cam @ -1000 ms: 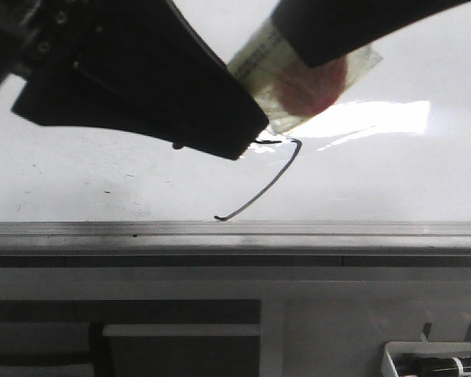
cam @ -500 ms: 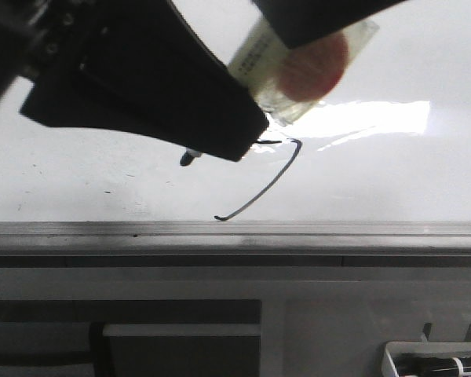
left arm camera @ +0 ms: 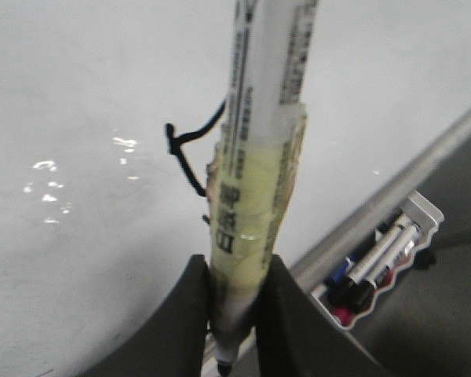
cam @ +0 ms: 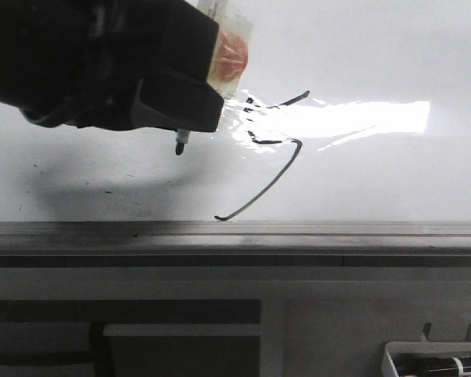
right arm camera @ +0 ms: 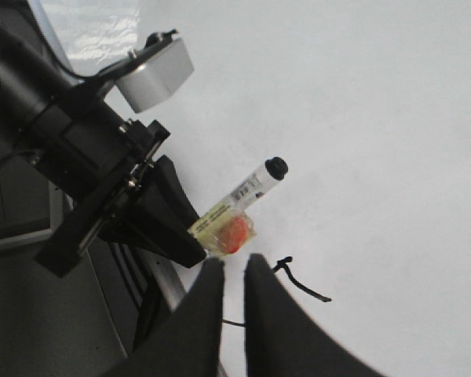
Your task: Write number 5 on whiteboard
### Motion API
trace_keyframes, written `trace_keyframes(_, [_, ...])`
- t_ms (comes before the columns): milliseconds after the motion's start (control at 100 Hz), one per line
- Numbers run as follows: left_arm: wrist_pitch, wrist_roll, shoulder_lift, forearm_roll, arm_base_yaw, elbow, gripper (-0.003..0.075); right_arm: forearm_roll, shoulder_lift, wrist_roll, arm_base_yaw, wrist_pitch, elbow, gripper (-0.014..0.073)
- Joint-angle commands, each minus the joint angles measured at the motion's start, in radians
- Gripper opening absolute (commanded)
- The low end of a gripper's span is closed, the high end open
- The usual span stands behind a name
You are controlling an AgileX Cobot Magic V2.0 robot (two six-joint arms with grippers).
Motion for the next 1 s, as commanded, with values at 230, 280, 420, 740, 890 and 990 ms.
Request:
trace_keyframes(230, [-0.218,-0.011,0.086,-0.194,0.0,-0.023,-0.002,0.016,-0.039,0.018,-0.025,-0.034,-0.004,-0.0048])
trace_keyframes(280, [-0.219,-0.011,0.099,-0.195,0.0,-0.023,-0.002,0.016,-0.039,0.037,-0.025,-0.03,-0.001,-0.0048])
trace_keyframes(420, [-0.243,-0.011,0.129,-0.225,0.0,-0.017,-0.002,0.016,-0.039,0.048,-0.025,-0.029,-0.001,-0.0048])
trace_keyframes(740, [-0.27,-0.011,0.142,-0.237,0.0,-0.015,-0.002,0.016,-0.039,0.048,-0.025,-0.029,-0.001,-0.0048])
trace_keyframes(890, [-0.288,-0.011,0.142,-0.255,0.0,-0.015,0.0021,0.016,-0.039,0.049,-0.025,-0.029,-0.001,-0.0048])
trace_keyframes(990, [-0.307,-0.011,0.142,-0.29,0.0,-0.015,0.0129,0.016,-0.039,0.049,-0.025,-0.029,-0.001,-0.0048])
